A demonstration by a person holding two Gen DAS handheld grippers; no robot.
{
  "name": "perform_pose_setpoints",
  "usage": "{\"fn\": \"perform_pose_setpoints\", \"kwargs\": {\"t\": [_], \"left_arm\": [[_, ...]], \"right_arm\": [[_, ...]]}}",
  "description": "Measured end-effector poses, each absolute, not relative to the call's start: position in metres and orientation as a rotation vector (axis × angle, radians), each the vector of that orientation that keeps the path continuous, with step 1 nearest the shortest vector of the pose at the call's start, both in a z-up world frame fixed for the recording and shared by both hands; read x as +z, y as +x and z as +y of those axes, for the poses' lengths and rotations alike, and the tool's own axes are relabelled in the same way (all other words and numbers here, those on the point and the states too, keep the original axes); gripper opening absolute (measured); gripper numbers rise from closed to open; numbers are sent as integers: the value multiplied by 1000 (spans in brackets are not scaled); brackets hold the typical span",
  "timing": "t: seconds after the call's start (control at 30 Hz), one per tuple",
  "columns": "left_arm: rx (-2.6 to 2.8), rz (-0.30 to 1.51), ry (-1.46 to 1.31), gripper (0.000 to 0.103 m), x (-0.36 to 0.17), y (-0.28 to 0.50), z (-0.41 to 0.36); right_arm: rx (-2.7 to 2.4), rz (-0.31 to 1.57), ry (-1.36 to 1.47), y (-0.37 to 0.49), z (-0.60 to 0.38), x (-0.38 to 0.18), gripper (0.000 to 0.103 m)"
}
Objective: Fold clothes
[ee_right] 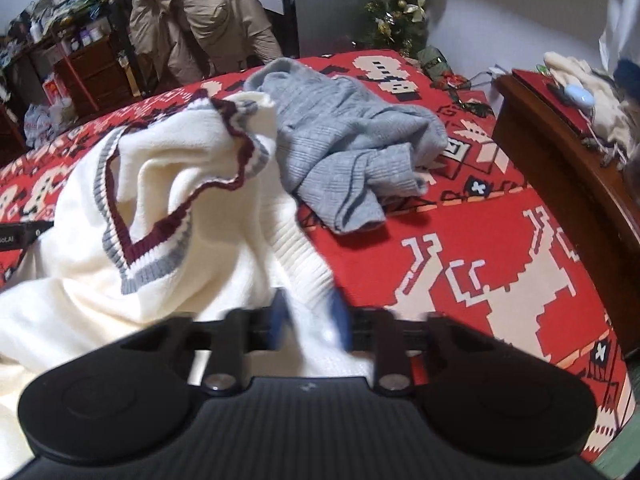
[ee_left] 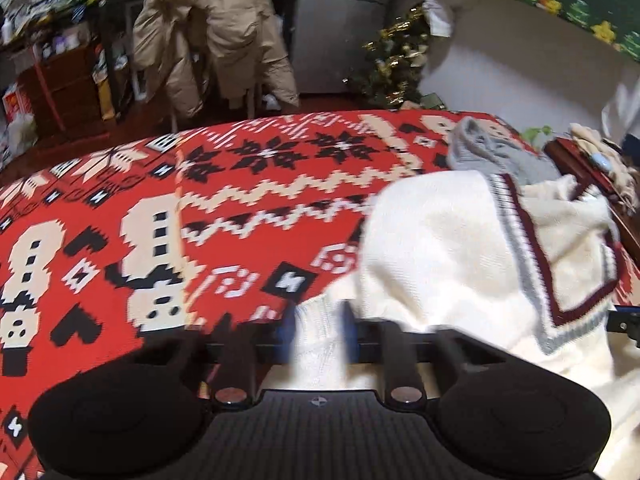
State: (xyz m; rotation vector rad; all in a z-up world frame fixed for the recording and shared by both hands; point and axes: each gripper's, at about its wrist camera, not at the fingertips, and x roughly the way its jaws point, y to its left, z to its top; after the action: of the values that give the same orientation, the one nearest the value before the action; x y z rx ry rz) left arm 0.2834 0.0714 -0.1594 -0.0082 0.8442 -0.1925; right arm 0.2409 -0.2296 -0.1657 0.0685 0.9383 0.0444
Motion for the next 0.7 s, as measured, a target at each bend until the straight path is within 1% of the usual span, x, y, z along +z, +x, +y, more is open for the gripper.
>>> {"fn": "perform_pose_setpoints", "kwargs": {"t": [0.07, 0.17, 0.33, 0.5, 0.6, 0.7], "left_arm": [[-165, 841, -3, 5, -155, 280, 69], [-79, 819, -11, 5, -141, 270, 84], [84, 788, -75, 5, -108, 237, 142], [216, 755, -120, 4, -76, 178, 192], [249, 786, -179, 4, -71, 142, 214], [254, 885, -210, 5, -89, 120, 223]], "right_arm": [[46, 926, 52, 240, -225, -162, 12], [33, 877, 40, 236, -222, -151, 11], [13, 811, 86, 227, -229, -128, 11], [80, 779, 121, 211, -213, -109, 11], [119, 779, 121, 196, -199, -99, 11], [129, 834, 103, 181, -188, -98, 11]]}}
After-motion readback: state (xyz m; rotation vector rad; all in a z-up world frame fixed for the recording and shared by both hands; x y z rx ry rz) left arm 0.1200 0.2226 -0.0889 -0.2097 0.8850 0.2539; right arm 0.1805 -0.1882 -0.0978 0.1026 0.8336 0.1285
